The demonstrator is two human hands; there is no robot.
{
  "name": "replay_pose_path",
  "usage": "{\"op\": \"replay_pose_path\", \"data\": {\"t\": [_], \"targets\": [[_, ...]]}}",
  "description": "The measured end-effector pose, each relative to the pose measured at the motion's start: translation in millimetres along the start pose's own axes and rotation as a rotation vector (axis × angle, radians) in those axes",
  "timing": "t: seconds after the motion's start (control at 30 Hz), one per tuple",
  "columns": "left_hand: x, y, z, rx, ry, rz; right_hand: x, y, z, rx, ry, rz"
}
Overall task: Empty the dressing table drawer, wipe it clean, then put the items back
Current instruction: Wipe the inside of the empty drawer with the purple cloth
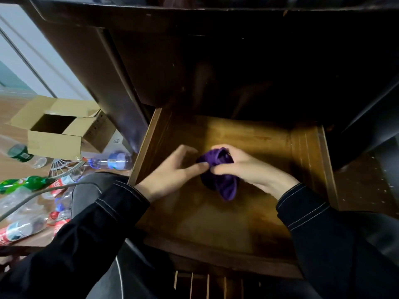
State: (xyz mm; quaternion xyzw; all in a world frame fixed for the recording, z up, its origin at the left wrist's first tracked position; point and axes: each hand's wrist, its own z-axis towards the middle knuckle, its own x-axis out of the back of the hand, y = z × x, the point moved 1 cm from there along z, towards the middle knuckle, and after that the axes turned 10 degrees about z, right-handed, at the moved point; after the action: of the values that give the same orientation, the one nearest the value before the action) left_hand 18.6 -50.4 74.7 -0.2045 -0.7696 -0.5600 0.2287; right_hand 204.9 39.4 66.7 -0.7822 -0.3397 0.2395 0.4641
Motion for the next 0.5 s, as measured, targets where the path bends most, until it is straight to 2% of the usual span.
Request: {"op": "replay_pose_path", "data": {"t": [0.03,0.07,0.1,0.17,0.23,0.27,0.33,0.4,0.5], "targets": [[-8.7,2.6,-4.2,0.154,-0.154,-0.239,-1.2,-1.2,-2.9,-0.006,-0.036,0.089],[-16.2,2.6,-6.2,0.255,-0.239,-0.430,-3.3,-2.4,-7.4,-0.031,-0.089,0.154],[-21.3,0.7,-5.7,0.299,-0.253,-0.548,-5.2,-3.3,-12.8,-0.057,-0.143,0.173],[-24.4,-1.4,-3.3,0.317,-0.182,-0.572,-5.3,-4.8,-26.5,-0.085,-0.203,0.055],[-24.4,-3.4,0.3,0.287,-0.158,-0.451,0.7,-7.6,-41.9,-0.040,-0.144,-0.170],[-24.5,-4.7,1.6,0.256,-0.199,-0.370,8.0,-8.3,-48.5,0.027,-0.057,-0.322],[-27.1,-1.4,2.0,0.148,-0.388,-0.186,32.9,-7.9,-61.6,0.196,0.180,-0.762],[-35.1,8.4,1.1,-0.011,-0.595,0.048,60.3,-6.4,-73.1,0.340,0.346,-1.196],[-54.0,23.9,1.4,-0.191,-0.769,0.282,93.1,5.9,-78.9,0.354,0.405,-1.531]]}}
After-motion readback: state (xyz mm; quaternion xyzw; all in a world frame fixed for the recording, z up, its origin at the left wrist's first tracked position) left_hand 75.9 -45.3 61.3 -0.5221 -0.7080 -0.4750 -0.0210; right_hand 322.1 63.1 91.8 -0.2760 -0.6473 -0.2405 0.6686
